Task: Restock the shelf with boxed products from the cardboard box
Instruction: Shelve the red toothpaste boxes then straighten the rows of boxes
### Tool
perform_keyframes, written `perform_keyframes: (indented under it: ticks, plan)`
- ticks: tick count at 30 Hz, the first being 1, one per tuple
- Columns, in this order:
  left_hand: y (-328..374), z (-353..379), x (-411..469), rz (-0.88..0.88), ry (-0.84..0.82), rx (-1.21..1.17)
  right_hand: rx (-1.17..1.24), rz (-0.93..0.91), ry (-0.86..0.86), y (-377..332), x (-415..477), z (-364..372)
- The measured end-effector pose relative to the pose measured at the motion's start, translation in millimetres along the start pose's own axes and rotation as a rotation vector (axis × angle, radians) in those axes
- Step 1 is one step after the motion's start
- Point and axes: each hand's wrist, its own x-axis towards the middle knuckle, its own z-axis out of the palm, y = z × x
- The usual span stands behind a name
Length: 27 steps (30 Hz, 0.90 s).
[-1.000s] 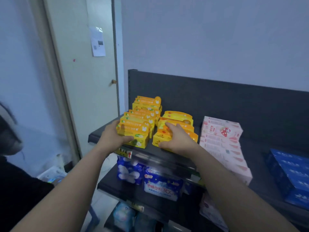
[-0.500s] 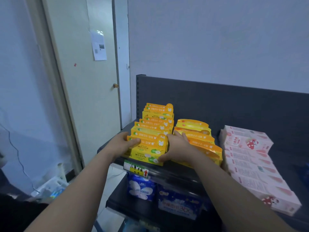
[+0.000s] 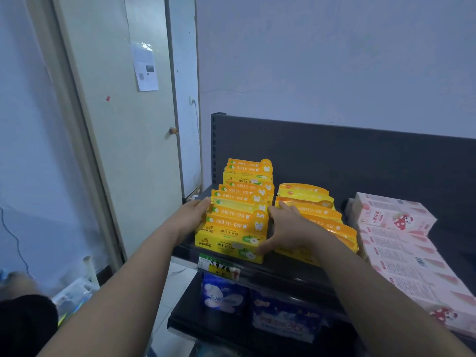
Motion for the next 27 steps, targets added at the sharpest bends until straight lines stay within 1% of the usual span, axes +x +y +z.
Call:
perform_keyframes:
  ticks: [3,7,11,14,17,19,22,24,26,27]
  plan:
    - [-2.1,1.8,11.5,-0.068,-0.024,-0.174,-0.03,0.005,-0.043,-4.9,-1.3,-0.4]
    - [-8.1,1.9,20.6,-0.099,-0.078,-0.22,-0.05,-0.005,-0.046,-8.1,-2.3,0.5]
    - [-13.3,0.3,25.9,-0.084,-0.108,-0.222,-0.076,-0.021,-0.019,-11.4,-0.4,2.9]
    - [-13.4,-2.0,26.1,-0.082,-0.106,-0.219,-0.084,-0.022,-0.035,-15.3,-0.3,1.3]
    - [-8.7,-5.5,29.0,-0.086,-0.096,-0.161,-0.085,-0.036,-0.044,-16.8,-1.9,-7.9]
    - [-4.6,-9.0,33.5,-0.074,-0.099,-0.141,-0.023,-0.04,-0.023,-13.3,2.0,-18.0]
    - [0.3,-13.4,40.1,-0.042,-0.053,-0.14,0.129,0.035,0.058,-2.8,23.5,-28.3]
    - [3.7,-11.2,45.4,-0.06,-0.031,-0.142,0.136,0.068,0.11,3.4,40.3,-28.8]
    - [9.5,-6.3,45.5,-0.064,-0.051,-0.141,0.124,0.083,0.112,3.9,52.7,-26.1]
    - [10.6,-3.6,47.4,-0.092,-0.046,-0.14,0.12,0.08,0.101,3.9,58.6,-23.3]
